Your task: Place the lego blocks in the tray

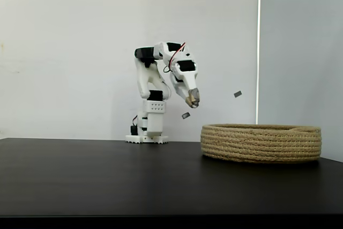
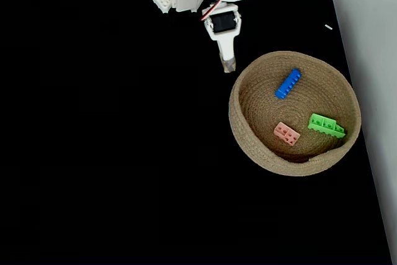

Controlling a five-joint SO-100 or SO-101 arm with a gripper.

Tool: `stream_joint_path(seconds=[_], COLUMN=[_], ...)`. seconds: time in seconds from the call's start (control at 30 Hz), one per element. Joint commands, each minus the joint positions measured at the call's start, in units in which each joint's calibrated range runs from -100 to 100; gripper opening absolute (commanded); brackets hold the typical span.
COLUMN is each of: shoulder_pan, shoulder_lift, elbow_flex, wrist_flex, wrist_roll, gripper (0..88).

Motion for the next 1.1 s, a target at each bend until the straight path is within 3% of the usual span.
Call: stream_joint_path(seconds=[0.0,0.27,0.53,0.77,1.07], shoulder_pan=[3.5,8.8,10.3,9.7,7.6], shoulder_lift=[-15.4,-35.3,-45.9,-55.0,-55.0], elbow_flex=[12.4,34.7,42.5,43.7,43.4], wrist_flex=[-0.3,0.1,6.8,15.9,17.2], wrist_roll=[2.5,7.2,10.3,9.4,8.5], gripper=[0.3,0.3,0.3,0.3,0.2])
